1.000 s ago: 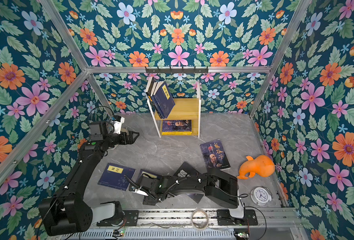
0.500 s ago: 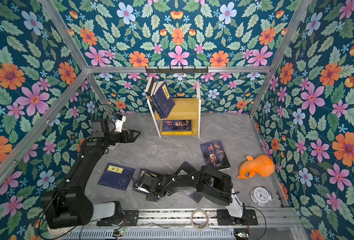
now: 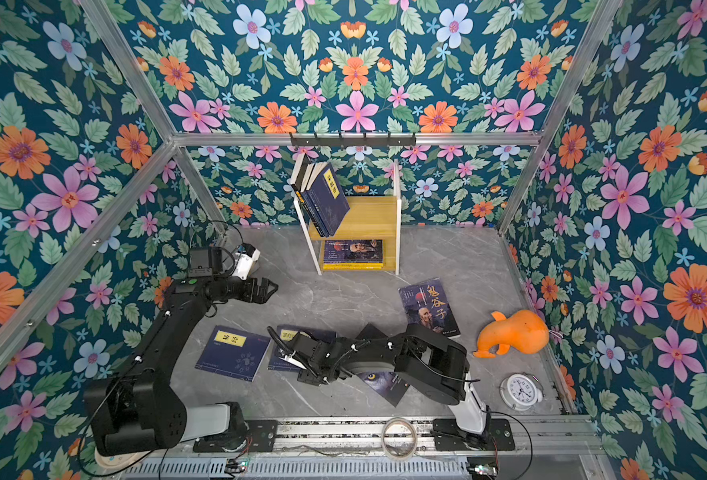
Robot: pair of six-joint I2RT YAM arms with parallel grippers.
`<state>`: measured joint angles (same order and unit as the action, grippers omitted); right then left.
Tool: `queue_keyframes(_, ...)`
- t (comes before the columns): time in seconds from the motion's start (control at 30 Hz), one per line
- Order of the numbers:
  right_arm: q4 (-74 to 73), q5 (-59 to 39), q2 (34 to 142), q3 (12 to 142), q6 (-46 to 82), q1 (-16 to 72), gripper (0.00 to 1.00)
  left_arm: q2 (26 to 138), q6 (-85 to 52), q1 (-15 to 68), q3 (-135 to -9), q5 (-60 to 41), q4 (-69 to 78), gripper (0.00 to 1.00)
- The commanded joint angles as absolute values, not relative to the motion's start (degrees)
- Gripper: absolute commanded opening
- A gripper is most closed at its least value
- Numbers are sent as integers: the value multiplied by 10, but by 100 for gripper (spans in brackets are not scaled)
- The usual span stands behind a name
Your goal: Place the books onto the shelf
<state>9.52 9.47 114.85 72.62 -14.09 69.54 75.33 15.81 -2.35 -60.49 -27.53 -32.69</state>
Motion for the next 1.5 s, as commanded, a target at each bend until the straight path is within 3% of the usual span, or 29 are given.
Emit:
queue_keyframes(0.0,117,114,1157,725,-167,692,76,748,230,-23,-588,-238,-352,100)
queue_keyframes(0.17,109,115,1167,728,-174,692,76,777,265,0,-553,-187,-362,97)
queue_keyframes(0.33,85,126,1159,706,-170,689,75,804,267,26,-525,-231,-357,93)
queue_keyframes(0.53,62,152,1151,680,-172,679,73,873,250,45,-543,-233,-357,82)
queue_keyframes(0.8,44,133,1157,661,-173,677,72,974,216,76,-587,-197,-360,81)
queue_keyframes(0.93,35,133,1159,657,-179,674,72,992,208,79,-601,-225,-371,78)
queue_keyframes(1.13,17,137,1176,663,-177,661,71,989,194,96,-587,-253,-367,63)
queue_keyframes(1.33,10,140,1182,661,-177,657,71,961,172,99,-588,-270,-367,35)
queue_keyframes(1.47,13,141,1174,653,-175,657,71,945,163,99,-585,-278,-359,11)
